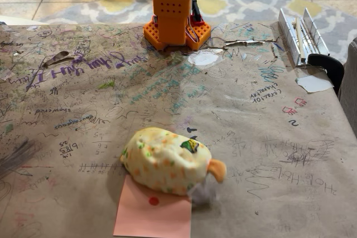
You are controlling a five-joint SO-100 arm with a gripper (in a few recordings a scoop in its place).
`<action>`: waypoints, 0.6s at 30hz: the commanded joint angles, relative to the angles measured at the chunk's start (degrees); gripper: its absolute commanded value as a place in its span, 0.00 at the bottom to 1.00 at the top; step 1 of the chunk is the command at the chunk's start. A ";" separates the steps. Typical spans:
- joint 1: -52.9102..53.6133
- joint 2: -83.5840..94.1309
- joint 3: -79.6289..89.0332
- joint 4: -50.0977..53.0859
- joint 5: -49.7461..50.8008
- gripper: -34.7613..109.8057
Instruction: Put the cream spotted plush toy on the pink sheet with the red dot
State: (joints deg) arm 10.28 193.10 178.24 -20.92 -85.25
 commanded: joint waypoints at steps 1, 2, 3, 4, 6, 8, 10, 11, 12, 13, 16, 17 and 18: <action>0.26 0.44 -0.26 -3.87 -0.18 0.46; 0.26 0.44 -0.26 -4.13 -0.18 0.46; 0.44 0.44 -0.26 -4.22 -0.18 0.46; 0.44 0.44 -0.26 -4.22 -0.09 0.46; 0.70 0.44 -0.26 -4.22 0.00 0.46; 0.88 0.44 -0.26 -4.13 0.09 0.46; 0.88 0.44 -0.26 -4.13 0.09 0.46; 0.88 0.44 -0.26 -4.04 -0.09 0.46; 0.88 0.44 -0.26 -3.96 -0.18 0.46; 0.79 0.44 -0.26 -3.96 -0.26 0.46; 0.26 0.44 -0.26 -2.81 -0.62 0.46; 0.18 0.44 -0.26 -2.64 -0.44 0.45; 0.18 0.44 -0.26 -2.46 -0.44 0.45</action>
State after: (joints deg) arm 10.28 193.10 178.24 -23.12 -85.25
